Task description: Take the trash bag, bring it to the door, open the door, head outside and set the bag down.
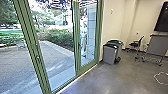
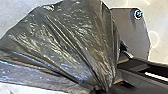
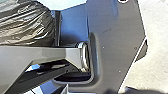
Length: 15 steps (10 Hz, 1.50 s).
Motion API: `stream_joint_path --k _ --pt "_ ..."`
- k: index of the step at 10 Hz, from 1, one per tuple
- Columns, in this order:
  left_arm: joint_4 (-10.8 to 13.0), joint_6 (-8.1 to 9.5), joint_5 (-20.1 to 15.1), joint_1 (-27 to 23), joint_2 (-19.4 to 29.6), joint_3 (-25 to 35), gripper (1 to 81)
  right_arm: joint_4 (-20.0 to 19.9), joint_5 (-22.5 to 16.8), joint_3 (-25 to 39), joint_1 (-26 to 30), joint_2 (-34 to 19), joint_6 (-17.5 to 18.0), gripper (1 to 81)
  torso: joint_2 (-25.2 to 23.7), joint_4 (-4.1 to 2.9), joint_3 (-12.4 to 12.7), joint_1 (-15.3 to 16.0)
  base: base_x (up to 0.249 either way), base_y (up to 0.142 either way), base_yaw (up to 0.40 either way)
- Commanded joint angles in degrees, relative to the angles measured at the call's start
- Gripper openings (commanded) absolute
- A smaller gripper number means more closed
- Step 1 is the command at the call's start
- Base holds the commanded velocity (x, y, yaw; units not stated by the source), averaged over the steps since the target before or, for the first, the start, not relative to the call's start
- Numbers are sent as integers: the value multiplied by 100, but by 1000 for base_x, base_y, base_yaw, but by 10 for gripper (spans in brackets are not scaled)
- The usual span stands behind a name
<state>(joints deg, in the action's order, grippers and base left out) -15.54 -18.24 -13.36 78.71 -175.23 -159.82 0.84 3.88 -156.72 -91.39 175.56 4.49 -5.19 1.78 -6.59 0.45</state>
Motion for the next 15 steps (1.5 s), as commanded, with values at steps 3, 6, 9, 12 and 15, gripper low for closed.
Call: stream_joint_path --k 3,6,9,12,15 --pt "7 -48 -395 -378 -12 -6 10 -5 -317 29 231 35 -18 811 0 0 0 0 155 -83 0" --pt "7 -48 -395 -387 -30 3 10 -5 -317 29 231 43 -18 811 0 0 0 0 156 -84 0" --pt "7 -48 -369 -387 -30 -6 10 -5 -317 29 239 43 -18 811 0 0 0 0 156 -84 0" --pt "7 -48 -360 -378 -21 -6 10 -13 -317 29 231 43 -18 811 0 0 0 0 156 -84 0" --pt "16 -48 -360 -378 -21 3 10 -14 -317 29 222 43 -18 811 0 0 0 0 155 -84 0"
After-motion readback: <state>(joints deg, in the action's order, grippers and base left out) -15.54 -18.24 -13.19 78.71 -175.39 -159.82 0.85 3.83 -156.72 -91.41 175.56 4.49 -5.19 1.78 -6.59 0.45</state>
